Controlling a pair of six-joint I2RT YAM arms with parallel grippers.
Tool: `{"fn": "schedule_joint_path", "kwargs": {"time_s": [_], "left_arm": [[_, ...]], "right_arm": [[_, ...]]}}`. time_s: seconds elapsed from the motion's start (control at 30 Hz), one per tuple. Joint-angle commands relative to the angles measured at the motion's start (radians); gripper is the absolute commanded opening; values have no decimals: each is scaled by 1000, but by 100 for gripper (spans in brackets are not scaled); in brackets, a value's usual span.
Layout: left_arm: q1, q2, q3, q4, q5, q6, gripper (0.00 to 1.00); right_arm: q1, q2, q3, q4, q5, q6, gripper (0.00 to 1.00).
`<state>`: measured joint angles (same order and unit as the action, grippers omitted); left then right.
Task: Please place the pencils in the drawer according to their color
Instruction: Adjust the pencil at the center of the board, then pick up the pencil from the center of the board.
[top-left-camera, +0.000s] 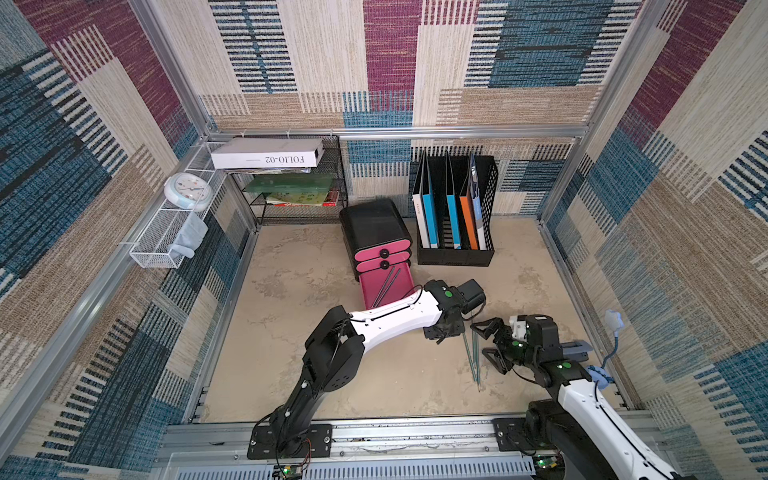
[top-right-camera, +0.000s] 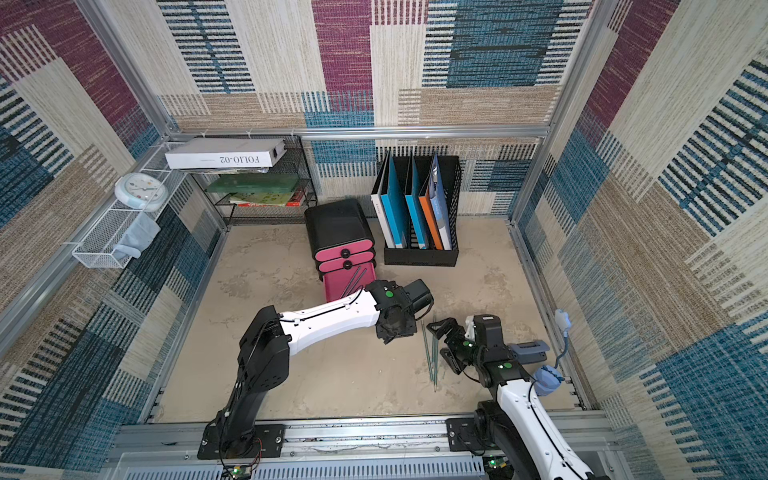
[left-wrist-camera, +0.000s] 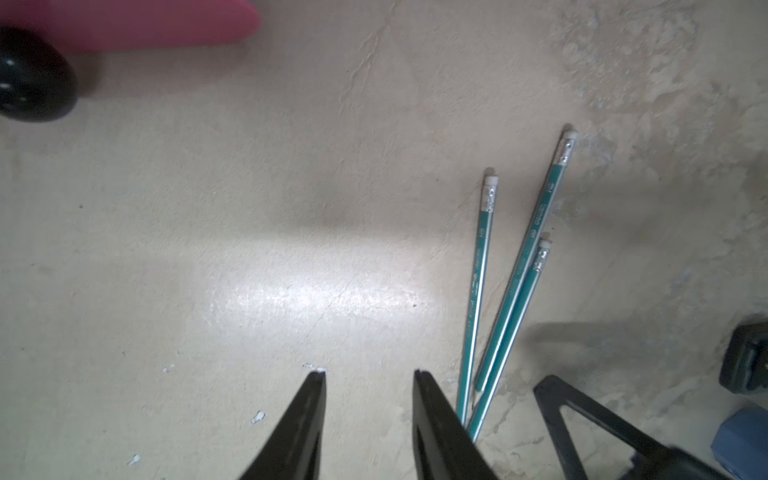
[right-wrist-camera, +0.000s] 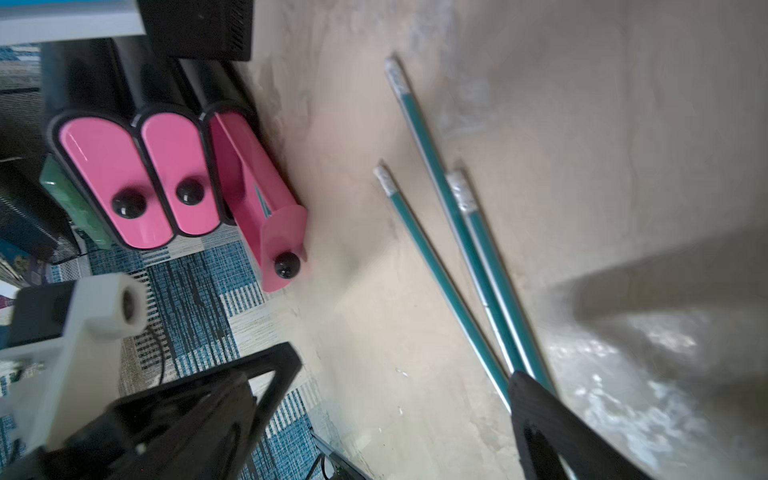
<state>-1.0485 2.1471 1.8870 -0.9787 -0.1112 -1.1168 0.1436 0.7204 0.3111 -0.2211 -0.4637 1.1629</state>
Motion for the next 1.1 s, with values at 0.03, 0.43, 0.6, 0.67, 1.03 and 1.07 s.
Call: {"fn": "schedule_joint_path", "kwargs": {"time_s": [0.03,0.43,0.6,0.67,1.03,1.07], "left_arm": [[1,68,81,6,40,142,39],[-13,232,249,-4,103,209,40],[-17,272,288,-18,84,178,40],[-18,285,297,-23,74,167,40],[-19,345,340,-40,10,166,40],[-20,352,344,-39,11,166,40]], "right_arm": [[-28,58,104,-70,69,-53,99],[-207,214,234,-111,44,-154,99],[-255,232,229,-112,25,-170,99],[-262,229,229,-114,20,-171,99],[-266,168,197,-127,-15,-159,99],[-266,159,193,-127,-18,-156,99]]}}
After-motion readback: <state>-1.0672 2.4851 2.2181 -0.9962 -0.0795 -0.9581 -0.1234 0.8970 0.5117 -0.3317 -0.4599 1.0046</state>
